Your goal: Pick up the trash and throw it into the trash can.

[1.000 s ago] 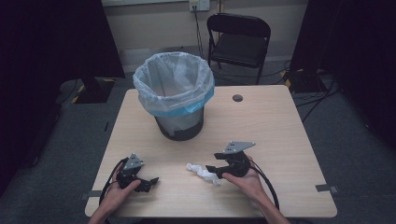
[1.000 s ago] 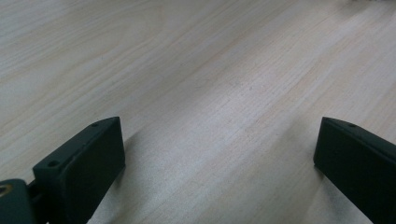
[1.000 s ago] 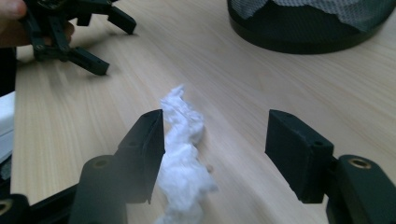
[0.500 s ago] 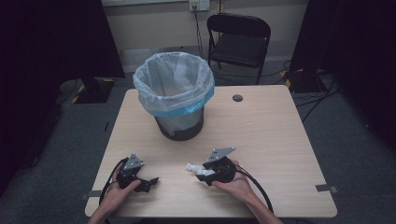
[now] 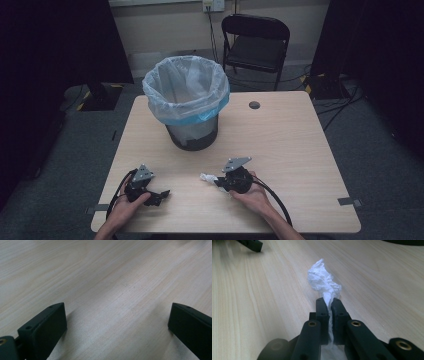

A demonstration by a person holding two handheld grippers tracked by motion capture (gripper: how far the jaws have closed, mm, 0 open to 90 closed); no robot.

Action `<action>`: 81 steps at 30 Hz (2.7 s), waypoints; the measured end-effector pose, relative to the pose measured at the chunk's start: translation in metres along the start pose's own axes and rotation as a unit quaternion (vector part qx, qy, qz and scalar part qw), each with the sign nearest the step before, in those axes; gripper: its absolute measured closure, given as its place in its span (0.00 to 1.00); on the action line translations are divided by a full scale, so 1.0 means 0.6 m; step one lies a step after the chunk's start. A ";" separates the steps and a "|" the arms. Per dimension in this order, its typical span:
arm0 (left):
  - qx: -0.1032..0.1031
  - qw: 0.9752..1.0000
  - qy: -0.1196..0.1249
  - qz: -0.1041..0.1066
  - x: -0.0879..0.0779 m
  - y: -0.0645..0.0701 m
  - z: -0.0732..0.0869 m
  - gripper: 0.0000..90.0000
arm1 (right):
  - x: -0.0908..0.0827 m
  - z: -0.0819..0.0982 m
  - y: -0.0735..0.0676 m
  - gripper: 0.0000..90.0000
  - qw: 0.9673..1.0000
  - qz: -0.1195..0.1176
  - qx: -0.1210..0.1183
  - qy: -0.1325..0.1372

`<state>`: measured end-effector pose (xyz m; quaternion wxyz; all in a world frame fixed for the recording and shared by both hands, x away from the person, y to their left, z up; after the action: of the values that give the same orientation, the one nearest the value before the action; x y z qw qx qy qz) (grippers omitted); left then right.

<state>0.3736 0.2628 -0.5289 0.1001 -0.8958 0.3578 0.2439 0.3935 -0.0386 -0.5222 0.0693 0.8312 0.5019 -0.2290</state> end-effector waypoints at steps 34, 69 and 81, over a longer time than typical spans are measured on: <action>-0.001 1.000 0.001 0.000 0.000 0.000 0.000 0.01 | -0.062 -0.129 0.022 0.98 0.994 -0.043 0.040 0.092; 0.001 1.000 0.000 0.000 0.000 0.000 0.000 0.01 | -0.100 -0.381 0.016 0.98 0.982 -0.075 -0.028 0.169; 0.000 1.000 0.000 0.000 0.000 0.000 0.000 0.01 | -0.068 -0.451 0.062 0.98 0.982 -0.063 -0.020 0.177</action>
<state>0.3735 0.2628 -0.5288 0.1003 -0.8958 0.3577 0.2441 0.4938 0.0040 -0.2681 -0.0188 0.8234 0.5624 -0.0726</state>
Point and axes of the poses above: each handheld gripper's, and its own axes: x roughly forward along the jaws, z roughly out of its underside, y roughly to its right, the point moved 4 cm from there along x, roughly forward along the jaws, and after that the axes turned 14 degrees about y, right-handed, at the moved point
